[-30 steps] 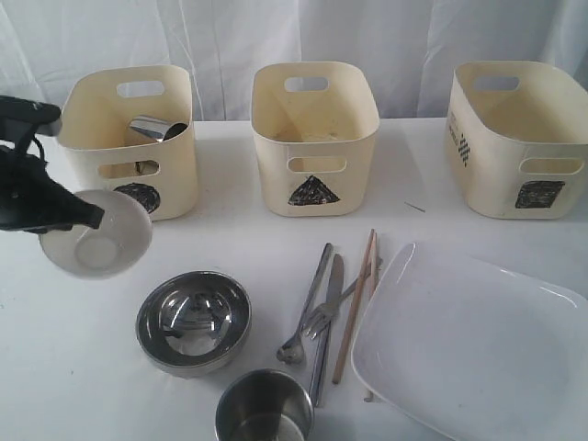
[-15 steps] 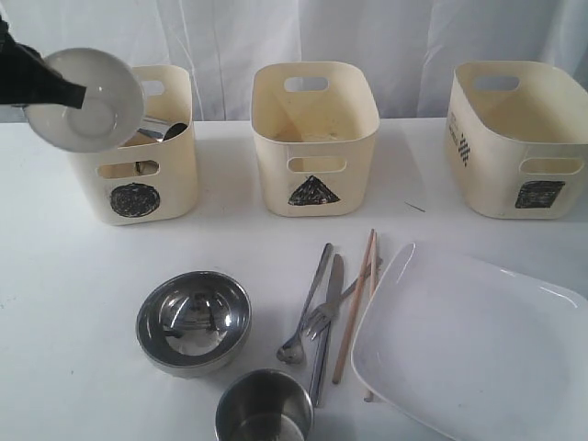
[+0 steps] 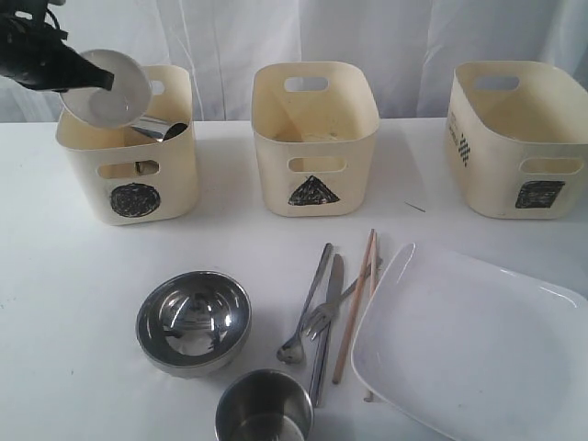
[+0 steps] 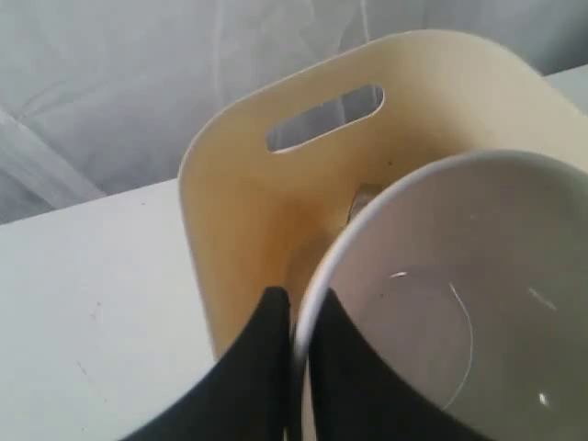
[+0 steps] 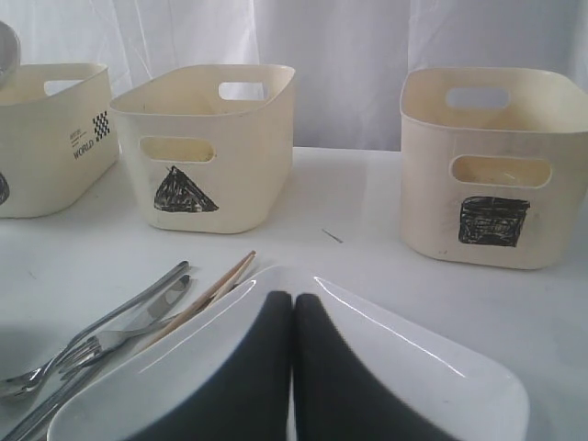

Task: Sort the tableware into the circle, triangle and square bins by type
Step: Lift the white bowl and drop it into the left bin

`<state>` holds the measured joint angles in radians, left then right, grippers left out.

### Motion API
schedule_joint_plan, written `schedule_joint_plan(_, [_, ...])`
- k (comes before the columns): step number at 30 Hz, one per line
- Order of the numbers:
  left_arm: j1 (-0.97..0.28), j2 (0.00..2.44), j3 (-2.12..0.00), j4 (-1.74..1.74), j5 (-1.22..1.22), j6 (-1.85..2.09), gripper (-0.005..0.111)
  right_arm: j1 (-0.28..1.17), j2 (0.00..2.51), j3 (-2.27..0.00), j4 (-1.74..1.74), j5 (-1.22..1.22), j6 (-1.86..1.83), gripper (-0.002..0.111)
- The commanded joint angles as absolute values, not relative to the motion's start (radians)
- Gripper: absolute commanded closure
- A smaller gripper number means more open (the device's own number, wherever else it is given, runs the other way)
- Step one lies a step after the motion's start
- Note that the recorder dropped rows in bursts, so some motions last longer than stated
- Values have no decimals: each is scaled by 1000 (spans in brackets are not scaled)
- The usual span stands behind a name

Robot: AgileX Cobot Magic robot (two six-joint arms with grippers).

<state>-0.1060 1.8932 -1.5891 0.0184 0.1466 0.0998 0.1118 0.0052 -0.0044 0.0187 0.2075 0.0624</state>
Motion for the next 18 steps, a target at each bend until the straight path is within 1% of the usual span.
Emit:
schedule_joint_plan(1, [-105,1978,-1643,14,150,82,107,109,0,0,14,204,65,108])
schedule_joint_plan(9, [-105,2077,-1689,12,150,82,107,109,0,0,14,204,65,108])
schedule_joint_plan(14, [-105,2098,-1689,12,122,99,107,109,0,0,14,204,65,108])
schedule_joint_plan(16, [-105,2103,-1689,12,115,108,102,109,0,0,14,204,65,108])
schedule_joint_plan(18, [-105,2104,-1689,12,115,108,93,109,0,0,14,204,65,108])
